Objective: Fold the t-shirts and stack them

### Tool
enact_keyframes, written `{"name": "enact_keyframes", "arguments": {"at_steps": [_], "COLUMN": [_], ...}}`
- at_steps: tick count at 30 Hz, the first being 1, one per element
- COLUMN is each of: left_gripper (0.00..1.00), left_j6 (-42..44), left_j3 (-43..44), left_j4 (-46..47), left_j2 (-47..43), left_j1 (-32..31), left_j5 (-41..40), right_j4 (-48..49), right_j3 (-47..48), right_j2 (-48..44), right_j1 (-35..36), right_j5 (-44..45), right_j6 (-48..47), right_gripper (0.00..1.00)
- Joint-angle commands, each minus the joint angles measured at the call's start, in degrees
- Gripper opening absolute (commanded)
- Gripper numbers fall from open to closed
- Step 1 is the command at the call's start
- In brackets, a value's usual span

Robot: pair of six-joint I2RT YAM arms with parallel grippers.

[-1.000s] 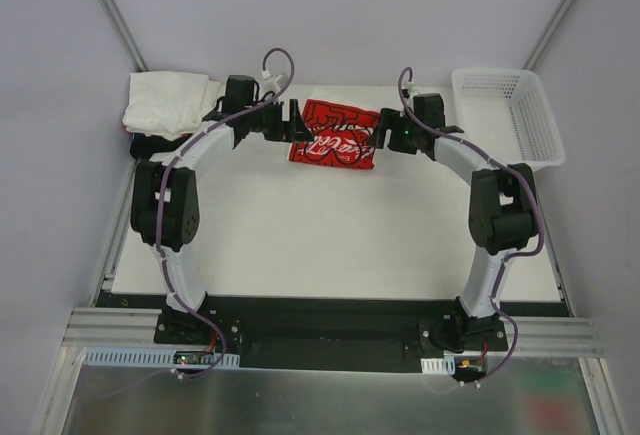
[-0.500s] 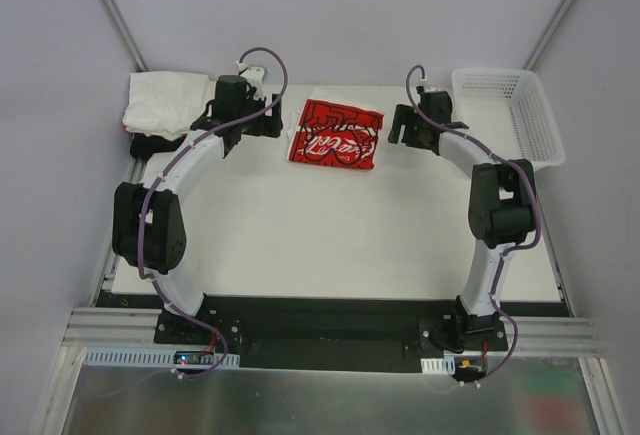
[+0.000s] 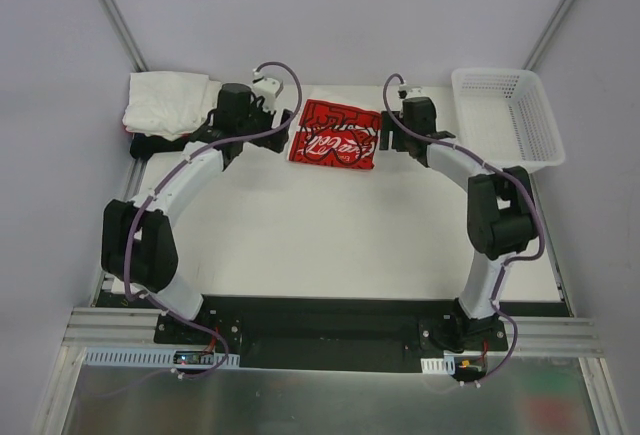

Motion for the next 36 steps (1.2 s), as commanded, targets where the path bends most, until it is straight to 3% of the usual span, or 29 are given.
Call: {"name": "enact_keyframes", "arguments": {"at_steps": [1, 5, 10, 14, 17, 21, 24, 33, 36], "left_gripper": [0.91, 0.9, 0.91, 0.94, 0.94, 0.96, 0.97, 0.97, 0.98], "left_j6": [2.89, 0.26, -0.45, 0.86, 0.95, 0.69, 0.43, -2.21, -1.69], "left_j3": [-0.47, -1.26, -8.63, -19.25, -22.87, -22.8, -19.2, -15.94, -16.29], "left_j4": [0.83, 1.53, 11.71, 23.13, 27.63, 27.65, 23.17, 23.51, 23.6], "left_j2": [-4.4, -7.3, -16.94, -24.78, -28.39, -27.79, -23.24, -12.58, -13.19], "left_j1": [-2.54, -3.24, -4.47, -5.35, -5.62, -5.7, -5.7, -5.7, -5.7], "left_j5": [-3.09, -6.79, -11.01, -13.38, -14.44, -14.36, -14.79, -10.22, -11.28], "right_j4": [4.36, 5.59, 13.66, 20.96, 17.91, 15.62, 8.94, 9.02, 9.46], "right_j3": [-2.4, -5.83, -15.14, -22.0, -20.52, -21.57, -19.12, -13.67, -9.21], "right_j2": [-9.04, -16.59, -27.23, -33.39, -33.31, -35.68, -34.9, -19.79, -14.43], "right_j1": [0.73, 0.91, 1.26, 4.85, 7.15, 7.41, 6.8, 6.53, 7.85], "right_j5": [3.39, 4.79, 9.26, 23.89, 29.99, 23.26, 19.83, 23.77, 35.87], "right_j6": [-2.94, -3.29, -4.7, -10.82, -13.92, -11.58, -8.22, -8.74, -9.87], "right_gripper": [0.83, 0.83, 0.83, 0.83, 0.84, 0.88, 0.92, 0.94, 0.93]}}
